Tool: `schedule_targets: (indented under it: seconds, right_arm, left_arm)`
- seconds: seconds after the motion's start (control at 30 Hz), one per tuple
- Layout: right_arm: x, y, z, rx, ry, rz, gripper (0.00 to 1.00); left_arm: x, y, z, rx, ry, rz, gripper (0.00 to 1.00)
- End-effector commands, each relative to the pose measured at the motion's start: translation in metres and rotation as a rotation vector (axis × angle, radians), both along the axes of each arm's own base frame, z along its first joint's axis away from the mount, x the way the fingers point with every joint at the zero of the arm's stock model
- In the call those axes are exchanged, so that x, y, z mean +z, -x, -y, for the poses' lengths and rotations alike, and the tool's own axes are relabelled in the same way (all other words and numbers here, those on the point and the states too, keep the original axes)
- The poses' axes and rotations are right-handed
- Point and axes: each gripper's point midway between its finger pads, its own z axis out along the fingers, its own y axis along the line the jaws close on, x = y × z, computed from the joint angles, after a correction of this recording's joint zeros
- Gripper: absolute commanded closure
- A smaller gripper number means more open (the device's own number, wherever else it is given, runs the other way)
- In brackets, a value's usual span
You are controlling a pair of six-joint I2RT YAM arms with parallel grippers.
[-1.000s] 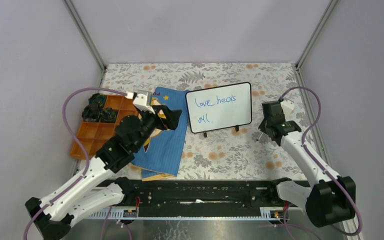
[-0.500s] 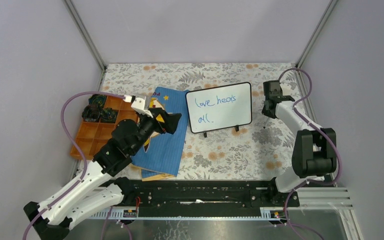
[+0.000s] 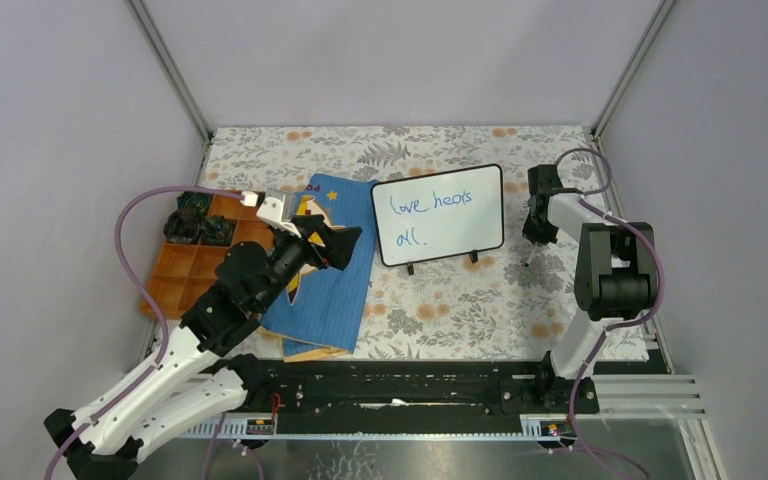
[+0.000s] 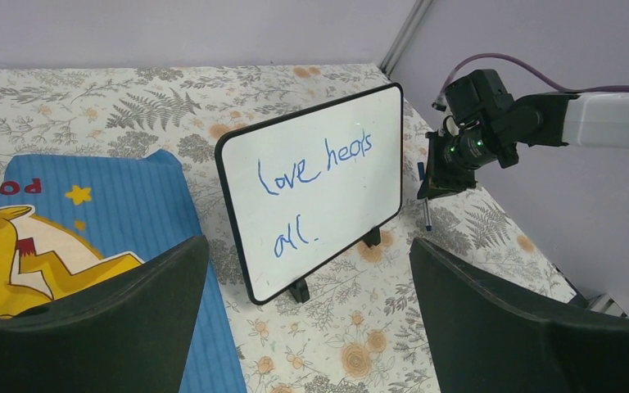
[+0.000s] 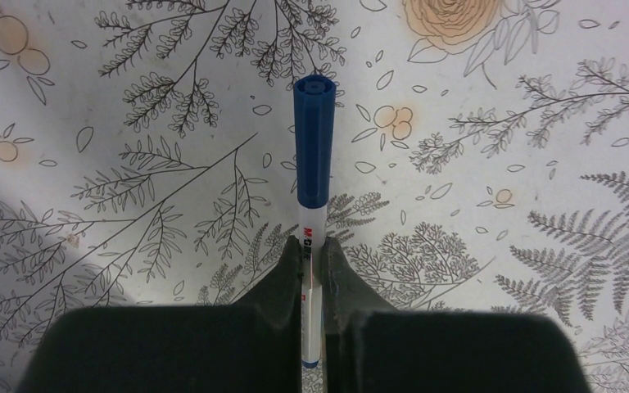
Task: Write a sentence on the whiteboard
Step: Place the whiteboard marker at the center of the board, then reset both arms
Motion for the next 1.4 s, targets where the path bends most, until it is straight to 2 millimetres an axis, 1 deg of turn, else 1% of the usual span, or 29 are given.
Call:
schedule_targets:
  seconds: [0.0,0.3,0.5,0.77,0.87,1.0,1.13,1.3,1.37]
  right_arm:
    - [-0.002,-0.013,-0.002,0.016,-0.032,0.008,0.92]
    - [-0.011,-0.007,-0.002,0.013,-0.035,-0.018,0.81]
    - [-0.015,-0.004,-0.002,0.012,-0.031,-0.029,0.71]
    - [-0.017,0.001,0.000,0.005,-0.024,-0.033,0.67]
    - [-0.018,0.002,0.000,0.005,-0.020,-0.033,0.60]
    - [-0.016,0.003,0.001,0.004,-0.017,-0.012,0.49]
    - [-0.013,0.001,0.003,-0.003,-0.004,-0.011,0.44]
    - [0.001,-0.002,0.005,-0.010,0.002,0.028,0.37]
    - [0.011,-0.002,0.009,-0.028,0.026,0.052,0.31]
  left_arm:
    - [0.013,0.003,0.001,-0.009,0.039,0.039,0.01]
    - [0.015,0.005,0.000,-0.006,0.038,0.045,0.01]
    - [0.016,0.006,0.000,-0.005,0.038,0.048,0.01]
    - [0.018,0.008,-0.001,-0.004,0.039,0.054,0.01]
    - [0.017,0.009,-0.001,-0.003,0.036,0.053,0.01]
    - [0.018,0.009,-0.002,0.001,0.036,0.057,0.01]
    - [0.018,0.009,-0.003,0.008,0.032,0.060,0.01]
    - [0.017,0.010,-0.003,0.013,0.025,0.062,0.01]
    - [0.016,0.010,-0.003,0.013,0.021,0.059,0.01]
